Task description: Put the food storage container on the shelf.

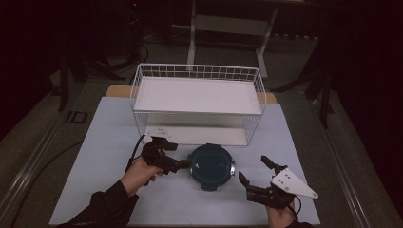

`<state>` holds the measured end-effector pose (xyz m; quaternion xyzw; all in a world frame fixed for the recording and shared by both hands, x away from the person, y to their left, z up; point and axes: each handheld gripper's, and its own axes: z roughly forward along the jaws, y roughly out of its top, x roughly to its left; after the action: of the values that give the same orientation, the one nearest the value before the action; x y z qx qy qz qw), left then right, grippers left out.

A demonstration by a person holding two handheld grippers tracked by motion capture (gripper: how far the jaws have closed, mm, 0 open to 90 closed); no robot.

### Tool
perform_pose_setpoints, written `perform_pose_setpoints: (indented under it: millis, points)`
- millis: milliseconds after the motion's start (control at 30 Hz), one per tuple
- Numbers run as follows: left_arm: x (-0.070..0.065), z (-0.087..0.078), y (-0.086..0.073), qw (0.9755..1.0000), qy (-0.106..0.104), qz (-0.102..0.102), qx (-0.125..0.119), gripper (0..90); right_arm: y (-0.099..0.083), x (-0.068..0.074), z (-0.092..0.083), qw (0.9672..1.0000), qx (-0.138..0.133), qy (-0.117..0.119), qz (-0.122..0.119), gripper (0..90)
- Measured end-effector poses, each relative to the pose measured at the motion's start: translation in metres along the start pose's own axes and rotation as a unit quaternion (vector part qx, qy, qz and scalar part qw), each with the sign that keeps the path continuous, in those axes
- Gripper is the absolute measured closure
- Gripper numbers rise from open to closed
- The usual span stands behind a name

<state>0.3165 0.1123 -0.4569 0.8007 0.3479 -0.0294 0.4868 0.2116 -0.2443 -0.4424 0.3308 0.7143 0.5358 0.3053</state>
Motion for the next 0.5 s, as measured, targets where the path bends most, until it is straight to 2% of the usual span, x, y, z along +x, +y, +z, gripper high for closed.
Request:
perform_pose_setpoints:
  millis: [133,167,233,267,333,367,400,500]
  points:
    - [0.003,0.006,0.002,0.9999,0.001,-0.012,0.005,1.1,0.004,-0.003,0.000,0.9999,0.000,-0.002,0.011,14.1]
    - [0.005,0.012,0.003,0.9995,-0.002,-0.024,0.018,1.1,0.007,-0.005,0.000,0.9999,0.002,-0.002,0.011,13.9]
    - [0.007,0.018,0.003,0.9994,0.013,-0.023,0.022,1.1,0.007,-0.006,0.000,0.9999,0.001,0.002,0.015,13.9]
    - [0.011,0.023,0.002,0.9987,0.023,-0.030,0.033,1.1,0.007,-0.006,-0.001,0.9998,-0.002,0.004,0.019,14.1]
    - [0.011,0.023,0.002,0.9987,0.023,-0.030,0.033,1.1,0.007,-0.006,-0.002,0.9998,-0.002,0.005,0.019,14.1]
    - [0.018,0.028,-0.001,0.9975,0.013,-0.060,0.035,1.1,0.007,-0.006,-0.002,0.9998,-0.002,0.005,0.019,14.0]
    - [0.021,0.030,-0.002,0.9966,0.009,-0.074,0.036,1.1,0.008,-0.006,-0.003,0.9998,-0.001,0.012,0.015,14.1]
    - [0.027,0.034,-0.003,0.9923,0.000,-0.108,0.060,3.9,0.009,-0.007,-0.002,0.9994,0.004,0.029,0.021,14.1]
